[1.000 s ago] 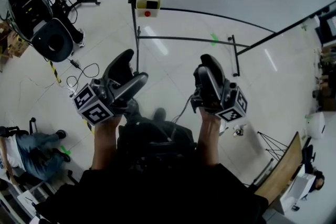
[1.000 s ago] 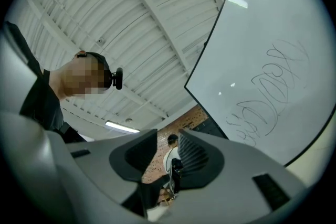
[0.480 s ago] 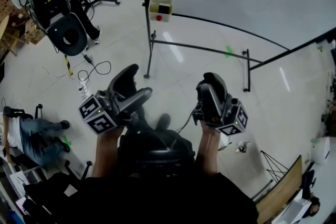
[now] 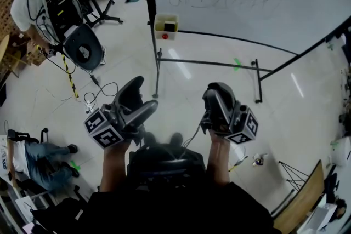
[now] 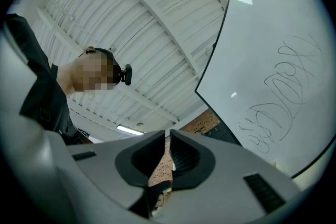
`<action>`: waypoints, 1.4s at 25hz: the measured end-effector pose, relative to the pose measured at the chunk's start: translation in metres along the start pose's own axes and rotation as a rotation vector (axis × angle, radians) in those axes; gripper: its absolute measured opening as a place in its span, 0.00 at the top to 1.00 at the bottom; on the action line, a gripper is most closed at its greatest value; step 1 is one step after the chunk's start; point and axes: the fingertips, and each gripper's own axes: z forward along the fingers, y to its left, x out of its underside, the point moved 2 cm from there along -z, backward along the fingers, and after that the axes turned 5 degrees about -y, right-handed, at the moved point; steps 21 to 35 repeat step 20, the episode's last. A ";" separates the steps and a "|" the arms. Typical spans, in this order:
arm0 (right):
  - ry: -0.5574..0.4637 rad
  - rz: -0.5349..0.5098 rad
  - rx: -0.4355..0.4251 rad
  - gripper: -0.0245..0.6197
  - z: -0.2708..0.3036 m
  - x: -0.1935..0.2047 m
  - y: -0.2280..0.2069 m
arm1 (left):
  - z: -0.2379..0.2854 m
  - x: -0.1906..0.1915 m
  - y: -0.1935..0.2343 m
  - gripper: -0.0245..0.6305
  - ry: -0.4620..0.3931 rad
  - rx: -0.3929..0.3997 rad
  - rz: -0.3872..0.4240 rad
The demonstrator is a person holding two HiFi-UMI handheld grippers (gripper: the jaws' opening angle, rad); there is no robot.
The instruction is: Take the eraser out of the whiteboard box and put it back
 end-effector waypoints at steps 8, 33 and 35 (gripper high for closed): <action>0.015 -0.038 0.031 0.93 0.014 0.009 0.010 | -0.010 -0.018 0.010 0.31 -0.026 0.050 -0.015; 0.070 -0.032 0.060 0.93 0.020 0.039 0.011 | -0.030 -0.022 0.026 0.31 -0.040 0.049 -0.056; 0.070 -0.032 0.060 0.93 0.020 0.039 0.011 | -0.030 -0.022 0.026 0.31 -0.040 0.049 -0.056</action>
